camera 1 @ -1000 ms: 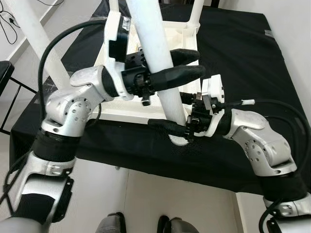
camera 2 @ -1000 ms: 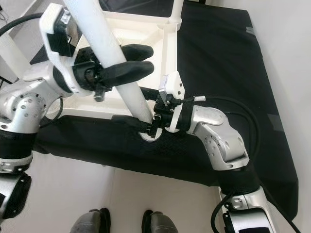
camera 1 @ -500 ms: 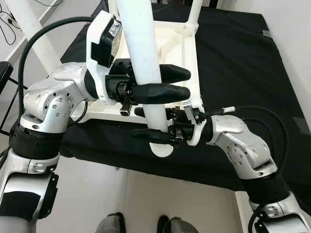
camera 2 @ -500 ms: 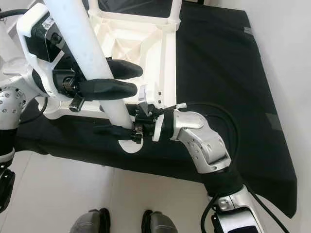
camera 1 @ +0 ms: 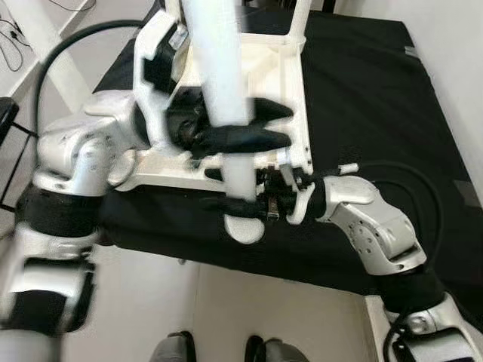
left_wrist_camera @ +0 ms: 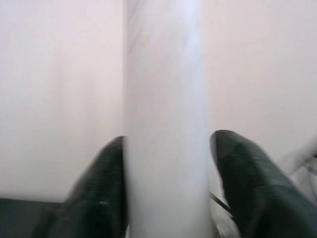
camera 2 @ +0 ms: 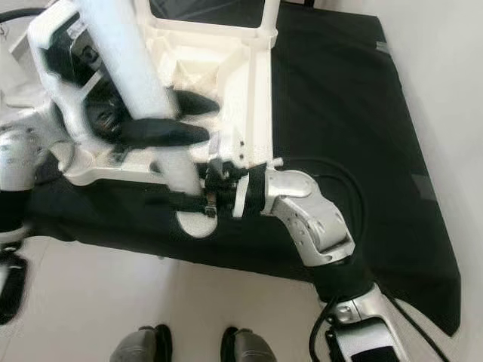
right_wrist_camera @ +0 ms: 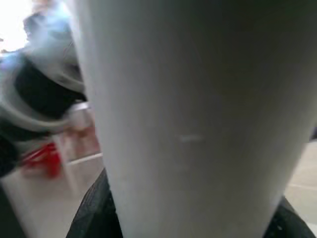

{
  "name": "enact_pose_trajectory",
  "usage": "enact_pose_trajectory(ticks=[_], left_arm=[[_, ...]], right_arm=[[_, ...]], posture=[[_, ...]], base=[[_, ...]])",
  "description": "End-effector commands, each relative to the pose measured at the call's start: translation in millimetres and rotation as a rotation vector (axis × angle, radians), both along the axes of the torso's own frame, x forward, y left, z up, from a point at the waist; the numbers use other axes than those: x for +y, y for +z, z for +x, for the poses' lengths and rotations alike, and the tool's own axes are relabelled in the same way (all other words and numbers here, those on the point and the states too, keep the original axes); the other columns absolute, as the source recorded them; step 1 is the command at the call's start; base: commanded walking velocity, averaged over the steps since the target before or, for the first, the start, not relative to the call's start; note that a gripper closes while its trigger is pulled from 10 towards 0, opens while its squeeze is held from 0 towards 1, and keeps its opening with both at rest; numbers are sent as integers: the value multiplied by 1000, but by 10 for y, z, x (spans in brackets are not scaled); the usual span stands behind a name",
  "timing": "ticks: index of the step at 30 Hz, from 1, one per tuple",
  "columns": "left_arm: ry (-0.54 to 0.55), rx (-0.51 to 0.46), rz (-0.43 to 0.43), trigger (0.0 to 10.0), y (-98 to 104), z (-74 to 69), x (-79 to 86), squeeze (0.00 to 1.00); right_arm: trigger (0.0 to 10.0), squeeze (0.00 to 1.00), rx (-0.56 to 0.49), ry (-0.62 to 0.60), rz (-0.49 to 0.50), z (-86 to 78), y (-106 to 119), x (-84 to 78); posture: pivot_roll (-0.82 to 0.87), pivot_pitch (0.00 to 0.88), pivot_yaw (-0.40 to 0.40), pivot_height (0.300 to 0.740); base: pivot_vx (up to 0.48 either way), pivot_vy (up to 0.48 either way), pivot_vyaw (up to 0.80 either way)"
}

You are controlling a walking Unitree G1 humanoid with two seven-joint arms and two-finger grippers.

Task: Building children table

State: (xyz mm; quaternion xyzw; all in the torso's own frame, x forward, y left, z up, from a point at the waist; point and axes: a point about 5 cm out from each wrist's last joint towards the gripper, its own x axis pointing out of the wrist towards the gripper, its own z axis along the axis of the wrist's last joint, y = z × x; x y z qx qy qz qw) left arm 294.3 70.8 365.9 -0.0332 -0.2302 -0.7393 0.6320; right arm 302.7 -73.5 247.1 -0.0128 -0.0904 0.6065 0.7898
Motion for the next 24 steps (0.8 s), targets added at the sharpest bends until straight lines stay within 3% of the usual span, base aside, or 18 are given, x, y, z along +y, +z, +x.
enact_pose_trajectory(ticks=[1,3,8,9,10,13,15,16,17,20,22,23,24], left_arm=[[-14,-13,1,10000,22,-33,-131,1000],[96,-5,-87,10000,157,64,-53,1000],[186,1,-158,10000,266,137,33,1000],[283,9,-244,10000,376,183,182,1000],[313,7,-267,10000,407,190,230,1000],[322,5,-284,10000,434,178,261,1000],[335,3,-336,10000,511,134,294,1000],[335,3,-336,10000,511,134,294,1000],[371,0,-390,10000,581,103,334,1000],[405,0,-423,10000,619,100,361,1000],[492,16,-485,10000,669,121,418,1000],[573,42,-489,10000,623,167,425,1000],[573,42,-489,10000,623,167,425,1000]], right_arm=[[0,0,22,-22,-40,23,-60,60],[0,0,16,-106,-6,117,-18,20],[0,0,14,-177,26,195,28,-28],[0,0,9,-261,78,290,105,-124],[0,0,6,-290,93,321,127,-158],[0,0,1,-319,102,352,144,-192],[0,0,-10,-441,137,474,200,-316],[0,0,-10,-441,137,474,200,-316],[0,0,-23,-595,200,602,293,-492],[0,0,-35,-678,239,659,355,-590],[0,0,-70,-804,302,723,462,-757],[0,0,-85,-820,326,730,505,-799],[0,0,-85,-820,326,730,505,-799]], posture=[[-13,176,-66,740],[-11,181,-65,740],[-7,185,-65,740],[-2,189,-67,740],[-2,189,-67,740],[2,191,-68,740],[8,193,-69,740],[8,193,-69,740],[7,195,-68,740],[8,196,-69,740],[11,199,-67,740],[13,201,-67,740],[13,201,-67,740]], base=[[0,0,0],[0,0,0],[0,0,0],[0,0,0],[0,0,0],[0,0,0],[0,0,0],[0,0,0],[0,0,0],[0,0,0],[0,0,0],[0,0,0],[0,0,0]])
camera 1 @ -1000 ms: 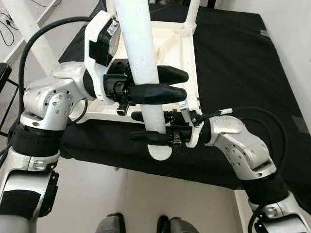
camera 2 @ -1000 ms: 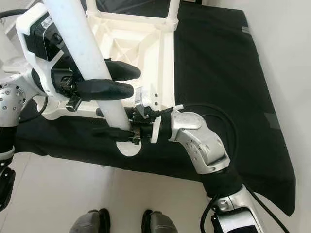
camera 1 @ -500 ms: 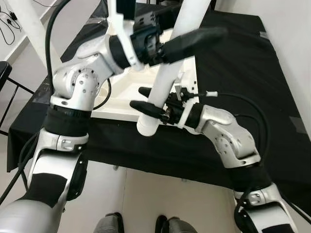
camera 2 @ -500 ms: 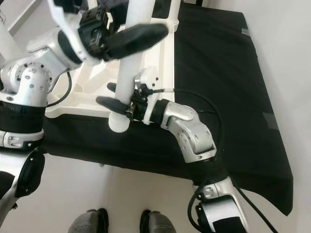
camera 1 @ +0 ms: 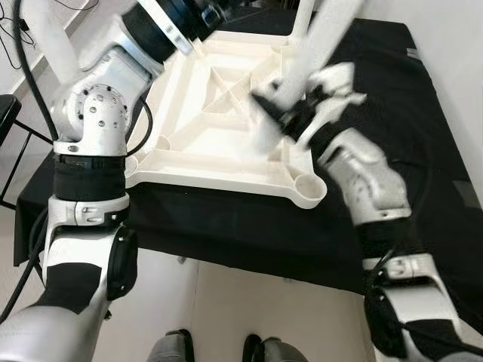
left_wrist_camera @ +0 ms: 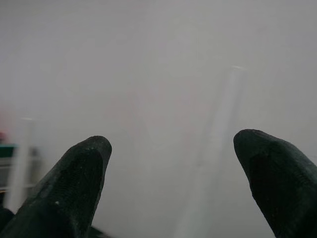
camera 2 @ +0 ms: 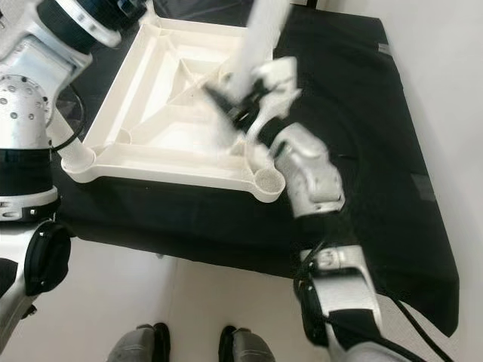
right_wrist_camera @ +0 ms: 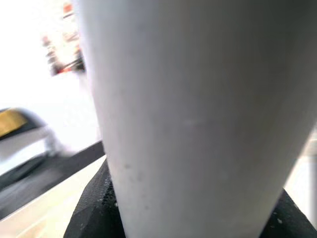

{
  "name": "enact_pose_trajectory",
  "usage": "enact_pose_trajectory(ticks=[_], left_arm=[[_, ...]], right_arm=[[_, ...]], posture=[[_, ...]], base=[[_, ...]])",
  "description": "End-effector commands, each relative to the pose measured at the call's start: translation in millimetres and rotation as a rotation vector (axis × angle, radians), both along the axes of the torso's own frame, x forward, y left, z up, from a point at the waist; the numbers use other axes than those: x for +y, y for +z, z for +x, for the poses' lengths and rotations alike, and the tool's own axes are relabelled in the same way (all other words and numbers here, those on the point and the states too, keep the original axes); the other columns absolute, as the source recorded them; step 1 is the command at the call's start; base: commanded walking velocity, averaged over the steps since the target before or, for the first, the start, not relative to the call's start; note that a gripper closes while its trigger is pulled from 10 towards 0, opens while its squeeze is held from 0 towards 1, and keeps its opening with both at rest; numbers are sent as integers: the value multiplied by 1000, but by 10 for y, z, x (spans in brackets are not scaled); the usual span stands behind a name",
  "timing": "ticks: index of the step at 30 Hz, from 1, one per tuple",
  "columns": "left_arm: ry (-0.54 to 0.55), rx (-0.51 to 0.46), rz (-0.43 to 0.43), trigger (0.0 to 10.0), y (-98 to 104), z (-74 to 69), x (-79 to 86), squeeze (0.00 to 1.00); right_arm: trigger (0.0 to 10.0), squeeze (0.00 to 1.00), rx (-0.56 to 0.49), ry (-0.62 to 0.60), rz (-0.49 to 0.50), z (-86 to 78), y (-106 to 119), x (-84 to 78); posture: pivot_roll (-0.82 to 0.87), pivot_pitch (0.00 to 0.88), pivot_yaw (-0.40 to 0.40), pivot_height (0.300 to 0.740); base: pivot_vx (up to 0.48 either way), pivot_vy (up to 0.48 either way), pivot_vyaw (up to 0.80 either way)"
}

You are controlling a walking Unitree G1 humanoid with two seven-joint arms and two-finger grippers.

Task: Building children table

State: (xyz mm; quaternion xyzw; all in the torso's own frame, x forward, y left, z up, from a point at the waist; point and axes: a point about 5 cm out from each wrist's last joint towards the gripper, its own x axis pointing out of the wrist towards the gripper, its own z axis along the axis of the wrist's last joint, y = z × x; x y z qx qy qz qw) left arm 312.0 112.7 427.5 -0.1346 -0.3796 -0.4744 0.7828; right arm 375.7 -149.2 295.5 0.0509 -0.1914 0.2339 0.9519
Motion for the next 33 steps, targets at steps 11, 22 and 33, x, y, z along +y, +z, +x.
enact_pose_trajectory(ticks=[11,22,33], left_arm=[[239,407,142,10000,-1214,10,-158,0],[362,556,195,10000,-1810,-335,-233,0],[470,497,271,10000,-1806,-356,-297,0]], right_arm=[[10000,0,-78,75,-67,-25,58,-64],[10000,0,-77,292,-106,-167,-72,228],[10000,0,-21,229,-34,-165,-196,280]], posture=[[29,279,-69,740],[63,363,-78,740],[68,313,-63,740]], base=[[0,0,0],[0,-214,0],[0,-256,0]])
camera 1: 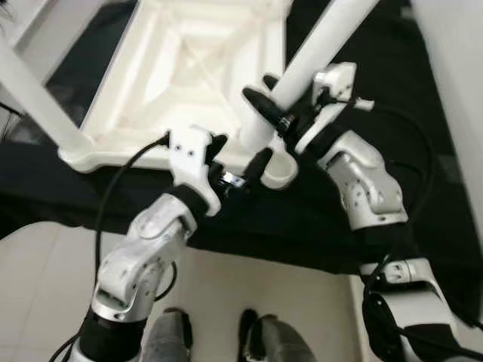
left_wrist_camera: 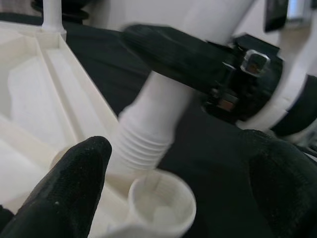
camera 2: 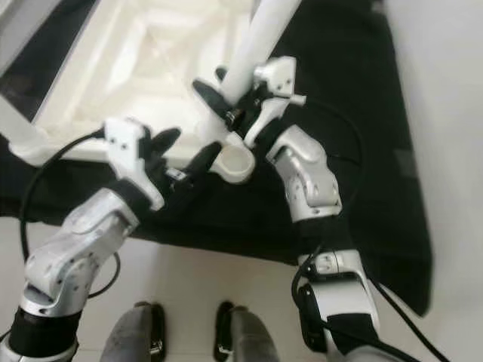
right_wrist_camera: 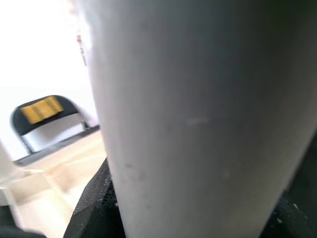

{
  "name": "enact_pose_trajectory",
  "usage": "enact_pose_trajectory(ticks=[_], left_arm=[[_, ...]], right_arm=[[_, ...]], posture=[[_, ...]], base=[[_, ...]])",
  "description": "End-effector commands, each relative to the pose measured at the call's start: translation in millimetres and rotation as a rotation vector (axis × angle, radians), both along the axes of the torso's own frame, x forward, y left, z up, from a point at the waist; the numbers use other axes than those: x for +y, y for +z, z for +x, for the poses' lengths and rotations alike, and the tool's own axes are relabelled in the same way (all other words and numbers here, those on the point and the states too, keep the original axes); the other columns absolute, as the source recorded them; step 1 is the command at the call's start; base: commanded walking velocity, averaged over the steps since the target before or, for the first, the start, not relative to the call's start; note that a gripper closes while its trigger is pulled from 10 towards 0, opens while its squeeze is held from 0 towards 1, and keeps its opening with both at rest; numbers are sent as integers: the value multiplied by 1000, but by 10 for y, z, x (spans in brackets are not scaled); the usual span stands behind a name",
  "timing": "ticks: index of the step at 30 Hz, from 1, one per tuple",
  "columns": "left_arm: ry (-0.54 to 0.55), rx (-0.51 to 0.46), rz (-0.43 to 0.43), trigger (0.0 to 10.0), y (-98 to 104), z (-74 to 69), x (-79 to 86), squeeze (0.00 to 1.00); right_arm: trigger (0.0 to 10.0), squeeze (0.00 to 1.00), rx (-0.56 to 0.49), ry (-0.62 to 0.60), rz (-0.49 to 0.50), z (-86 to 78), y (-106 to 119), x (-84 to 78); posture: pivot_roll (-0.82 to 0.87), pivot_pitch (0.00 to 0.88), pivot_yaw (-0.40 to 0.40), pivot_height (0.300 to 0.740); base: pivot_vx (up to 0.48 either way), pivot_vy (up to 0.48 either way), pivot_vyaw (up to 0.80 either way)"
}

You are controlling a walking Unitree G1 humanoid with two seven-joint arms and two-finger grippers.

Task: Building children table

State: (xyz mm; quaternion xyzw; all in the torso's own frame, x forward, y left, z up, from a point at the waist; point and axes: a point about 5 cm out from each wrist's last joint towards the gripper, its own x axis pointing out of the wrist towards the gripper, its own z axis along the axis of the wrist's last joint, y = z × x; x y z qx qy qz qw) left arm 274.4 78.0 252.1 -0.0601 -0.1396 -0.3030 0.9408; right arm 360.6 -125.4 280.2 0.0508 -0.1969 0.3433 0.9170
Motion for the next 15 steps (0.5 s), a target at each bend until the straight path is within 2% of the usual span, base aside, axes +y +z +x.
enact_pose_trajectory(ticks=[1,5,9,15], left_arm=[[82,15,26,10000,-66,30,91,0],[117,38,17,10000,-109,37,169,0],[171,49,40,10000,-210,46,284,0],[223,39,61,10000,-263,74,380,0]], right_arm=[[10000,0,24,-13,6,-18,-68,32],[10000,0,49,-52,18,-29,-121,14],[10000,0,71,-80,20,-78,-211,37],[10000,0,54,-77,34,-94,-183,25]], posture=[[62,286,-59,740],[60,263,-58,740],[51,200,-65,740],[41,150,-73,740]], base=[[0,0,0],[0,0,0],[0,0,0],[0,0,0]])
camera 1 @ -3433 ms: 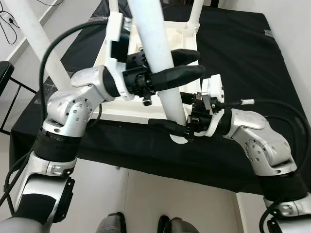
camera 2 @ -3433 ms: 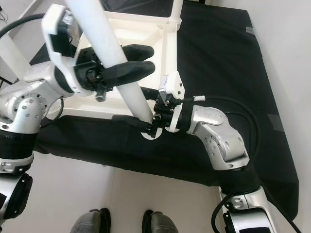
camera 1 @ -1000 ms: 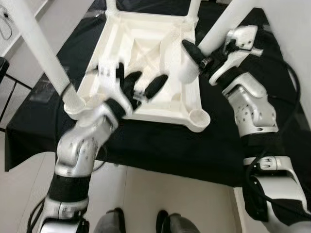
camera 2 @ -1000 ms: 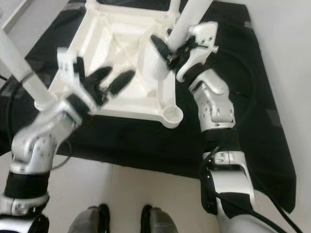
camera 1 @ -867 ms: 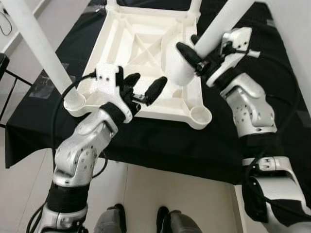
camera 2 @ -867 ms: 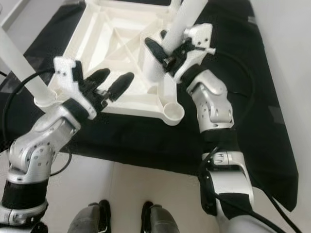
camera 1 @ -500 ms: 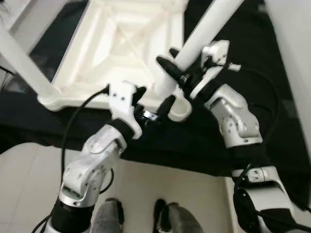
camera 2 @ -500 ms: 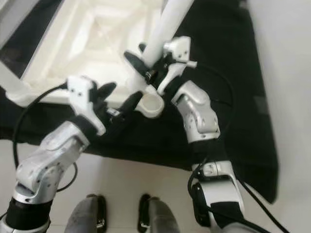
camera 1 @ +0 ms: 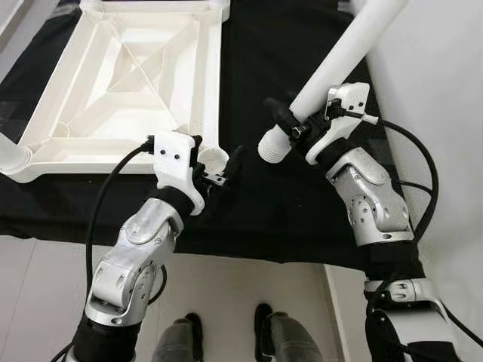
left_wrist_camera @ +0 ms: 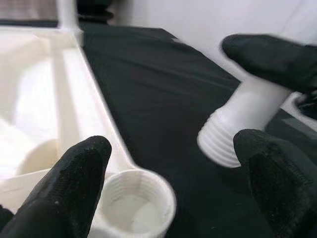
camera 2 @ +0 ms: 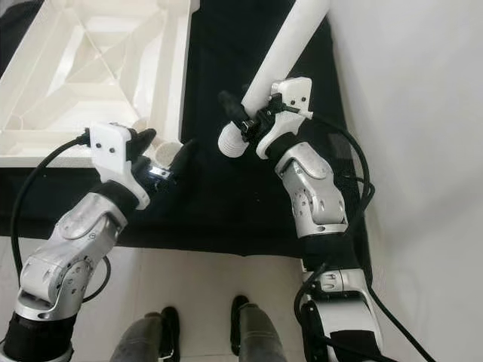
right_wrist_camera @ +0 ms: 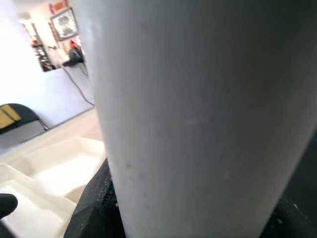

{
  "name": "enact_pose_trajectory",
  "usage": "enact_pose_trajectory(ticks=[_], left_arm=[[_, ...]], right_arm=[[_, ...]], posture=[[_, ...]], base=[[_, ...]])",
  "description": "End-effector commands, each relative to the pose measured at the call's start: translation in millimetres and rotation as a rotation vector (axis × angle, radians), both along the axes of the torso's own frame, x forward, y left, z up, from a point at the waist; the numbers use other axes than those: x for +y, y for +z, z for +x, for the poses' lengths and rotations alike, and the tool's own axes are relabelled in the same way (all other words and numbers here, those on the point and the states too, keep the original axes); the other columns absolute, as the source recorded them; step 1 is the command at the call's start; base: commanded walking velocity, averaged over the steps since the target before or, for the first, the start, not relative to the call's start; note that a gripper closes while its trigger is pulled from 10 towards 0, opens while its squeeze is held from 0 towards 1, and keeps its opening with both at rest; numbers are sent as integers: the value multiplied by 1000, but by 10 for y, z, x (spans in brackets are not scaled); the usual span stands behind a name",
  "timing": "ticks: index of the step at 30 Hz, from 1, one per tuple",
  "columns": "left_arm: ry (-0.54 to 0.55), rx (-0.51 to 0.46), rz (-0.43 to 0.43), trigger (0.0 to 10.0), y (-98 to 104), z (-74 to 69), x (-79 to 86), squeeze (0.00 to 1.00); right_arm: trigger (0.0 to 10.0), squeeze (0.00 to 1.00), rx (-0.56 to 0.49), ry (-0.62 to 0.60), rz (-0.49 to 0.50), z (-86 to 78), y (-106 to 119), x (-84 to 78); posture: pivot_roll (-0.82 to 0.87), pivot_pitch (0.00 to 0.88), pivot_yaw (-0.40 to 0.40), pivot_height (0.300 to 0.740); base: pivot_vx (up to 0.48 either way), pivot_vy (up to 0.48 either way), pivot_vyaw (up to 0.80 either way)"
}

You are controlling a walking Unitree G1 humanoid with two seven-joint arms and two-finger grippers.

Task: Building children table

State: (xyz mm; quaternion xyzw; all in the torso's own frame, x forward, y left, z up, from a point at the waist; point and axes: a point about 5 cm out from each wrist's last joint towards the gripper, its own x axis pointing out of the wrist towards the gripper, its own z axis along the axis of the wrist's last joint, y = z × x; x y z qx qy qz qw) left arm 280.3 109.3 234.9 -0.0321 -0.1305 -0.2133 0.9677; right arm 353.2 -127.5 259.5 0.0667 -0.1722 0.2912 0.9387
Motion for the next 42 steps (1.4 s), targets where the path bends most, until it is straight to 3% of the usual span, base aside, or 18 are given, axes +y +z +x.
enact_pose_trajectory(ticks=[1,7,13,21,25,42], left_arm=[[31,22,22,10000,-90,16,67,0],[67,33,-7,10000,-142,40,88,0],[59,56,-4,10000,-216,44,-11,0],[67,76,16,10000,-256,67,-10,0],[74,34,15,10000,-209,68,-7,0],[45,8,41,10000,-234,25,-21,0]], right_arm=[[10000,0,-17,24,4,-20,25,46],[10000,0,-62,37,24,-3,158,47],[10000,0,-83,28,19,13,237,37],[10000,0,-81,17,17,8,233,23],[10000,0,-77,8,-3,17,188,-2],[10000,0,-99,39,-26,27,193,-24]], posture=[[41,150,-73,740],[31,144,-91,740],[29,157,-93,740],[26,168,-84,740],[25,180,-80,740],[20,200,-77,740]], base=[[0,0,0],[0,0,0],[0,0,0],[0,451,0],[0,0,0],[0,0,0]])
